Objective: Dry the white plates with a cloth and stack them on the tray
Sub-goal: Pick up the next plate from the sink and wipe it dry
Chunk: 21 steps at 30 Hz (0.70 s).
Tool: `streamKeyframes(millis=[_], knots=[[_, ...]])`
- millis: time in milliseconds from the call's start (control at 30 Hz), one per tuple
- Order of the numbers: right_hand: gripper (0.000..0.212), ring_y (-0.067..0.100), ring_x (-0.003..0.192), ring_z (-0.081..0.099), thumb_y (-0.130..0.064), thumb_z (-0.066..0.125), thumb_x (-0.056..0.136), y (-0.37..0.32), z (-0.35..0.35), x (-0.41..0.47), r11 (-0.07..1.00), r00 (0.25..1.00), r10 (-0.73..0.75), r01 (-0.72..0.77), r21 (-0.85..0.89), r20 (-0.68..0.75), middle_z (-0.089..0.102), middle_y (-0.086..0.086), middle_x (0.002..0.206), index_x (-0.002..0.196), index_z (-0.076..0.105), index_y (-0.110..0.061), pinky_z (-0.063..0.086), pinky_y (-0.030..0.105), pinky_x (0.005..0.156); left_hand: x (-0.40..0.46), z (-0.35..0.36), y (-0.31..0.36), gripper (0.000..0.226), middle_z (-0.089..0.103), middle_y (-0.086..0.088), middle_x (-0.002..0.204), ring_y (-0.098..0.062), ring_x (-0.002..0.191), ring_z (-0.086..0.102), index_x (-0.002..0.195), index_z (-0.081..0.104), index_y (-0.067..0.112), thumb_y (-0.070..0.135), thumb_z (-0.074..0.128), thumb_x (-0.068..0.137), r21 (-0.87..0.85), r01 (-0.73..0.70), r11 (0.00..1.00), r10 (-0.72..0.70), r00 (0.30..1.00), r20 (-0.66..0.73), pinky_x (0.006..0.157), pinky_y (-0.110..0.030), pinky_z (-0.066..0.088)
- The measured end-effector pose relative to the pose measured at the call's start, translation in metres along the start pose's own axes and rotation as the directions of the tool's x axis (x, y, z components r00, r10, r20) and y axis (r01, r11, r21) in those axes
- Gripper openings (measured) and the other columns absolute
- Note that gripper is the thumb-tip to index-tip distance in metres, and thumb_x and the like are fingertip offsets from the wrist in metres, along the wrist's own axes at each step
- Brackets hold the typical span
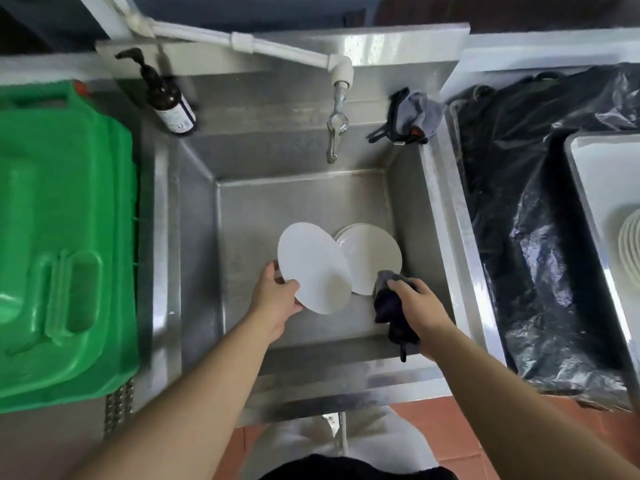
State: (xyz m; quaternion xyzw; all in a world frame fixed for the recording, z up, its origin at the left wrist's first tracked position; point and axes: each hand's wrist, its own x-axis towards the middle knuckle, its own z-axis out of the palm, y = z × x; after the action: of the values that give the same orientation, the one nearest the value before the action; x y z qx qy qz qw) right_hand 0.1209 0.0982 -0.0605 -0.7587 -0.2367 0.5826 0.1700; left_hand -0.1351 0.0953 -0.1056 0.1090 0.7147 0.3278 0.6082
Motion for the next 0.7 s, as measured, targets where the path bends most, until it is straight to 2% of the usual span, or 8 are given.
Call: streamKeyframes(millis=[67,167,300,400,500,567,600,700], knots=[[0.018,0.022,0.057,0.068,-0.038,0.067,0.096,-0.017,0.002,-0.017,0.996,0.999,-0.013,0.008,0.093,0.052,0.078,0.004,0.073,0.11,0.066,-0.026,0.05,0.031,0.052,-0.021,-0.014,0.013,0.054,0.063,0.011,0.126,-0.022,0.11,0.067,0.14,0.049,0.032,-0.002,0.056,0.098,-0.005,-0.034,0.999,0.034,0.999,-0.006,0.081,-0.047,0.065],[0.022,0.031,0.067,0.061,-0.036,0.068,0.097,-0.041,0.006,-0.036,0.981,0.993,-0.06,0.039,0.189,0.107,0.079,0.013,0.077,0.114,0.067,-0.023,0.046,0.034,0.058,-0.05,-0.028,0.031,0.053,0.066,0.005,0.126,-0.029,0.107,0.07,0.138,0.052,0.03,-0.002,0.057,0.097,-0.024,-0.091,0.996,0.09,0.996,-0.026,0.084,-0.05,0.065],[0.024,0.038,0.085,0.078,-0.039,0.07,0.099,-0.07,0.012,-0.059,0.973,0.979,-0.143,0.112,0.204,0.145,0.081,0.014,0.096,0.119,0.07,-0.026,0.058,0.041,0.066,-0.09,-0.038,0.05,0.043,0.073,0.007,0.11,-0.02,0.087,0.074,0.125,0.064,0.025,-0.006,0.056,0.096,-0.12,-0.167,0.979,0.16,0.985,-0.061,0.061,-0.034,0.064],[0.021,0.029,0.069,0.07,-0.038,0.068,0.1,-0.094,0.013,-0.077,0.967,0.946,-0.256,0.246,0.074,0.2,0.079,0.009,0.086,0.114,0.07,-0.023,0.053,0.036,0.058,-0.123,-0.042,0.065,0.04,0.075,0.008,0.108,-0.02,0.088,0.074,0.12,0.065,0.028,-0.005,0.058,0.097,-0.166,-0.209,0.964,0.202,0.977,-0.062,0.06,-0.031,0.062],[0.008,0.025,0.047,0.052,-0.035,0.063,0.099,-0.117,0.011,-0.1,0.904,0.872,-0.399,0.426,-0.041,0.283,0.077,0.015,0.075,0.107,0.064,-0.034,0.041,0.032,0.045,-0.155,-0.039,0.079,0.038,0.073,0.001,0.115,-0.026,0.098,0.072,0.123,0.063,0.025,-0.004,0.058,0.099,-0.198,-0.255,0.947,0.243,0.967,-0.083,0.062,-0.032,0.063],[0.016,0.022,0.042,0.055,-0.034,0.063,0.097,-0.132,0.008,-0.115,0.793,0.779,-0.538,0.597,-0.12,0.321,0.076,0.008,0.075,0.11,0.062,-0.042,0.042,0.028,0.04,-0.176,-0.034,0.087,0.036,0.073,0.002,0.112,-0.026,0.097,0.072,0.119,0.064,0.025,-0.004,0.059,0.099,-0.217,-0.285,0.934,0.269,0.958,-0.104,0.06,-0.031,0.061],[0.023,0.021,0.049,0.062,-0.034,0.064,0.095,-0.139,0.006,-0.121,0.704,0.715,-0.614,0.688,-0.177,0.335,0.076,0.004,0.084,0.116,0.062,-0.043,0.046,0.029,0.043,-0.186,-0.031,0.09,0.035,0.074,0.004,0.108,-0.024,0.094,0.072,0.116,0.065,0.027,-0.004,0.06,0.099,-0.223,-0.301,0.927,0.283,0.953,-0.11,0.058,-0.029,0.061],[0.041,0.021,0.094,0.064,-0.04,0.068,0.096,-0.159,-0.001,-0.13,0.35,0.49,-0.786,0.855,-0.383,0.376,0.06,-0.003,0.126,0.135,0.056,-0.04,0.053,0.034,0.073,-0.211,-0.023,0.099,0.034,0.08,0.007,0.094,-0.018,0.084,0.076,0.11,0.066,0.027,-0.005,0.06,0.098,-0.245,-0.346,0.906,0.331,0.938,-0.1,0.059,-0.029,0.061]])
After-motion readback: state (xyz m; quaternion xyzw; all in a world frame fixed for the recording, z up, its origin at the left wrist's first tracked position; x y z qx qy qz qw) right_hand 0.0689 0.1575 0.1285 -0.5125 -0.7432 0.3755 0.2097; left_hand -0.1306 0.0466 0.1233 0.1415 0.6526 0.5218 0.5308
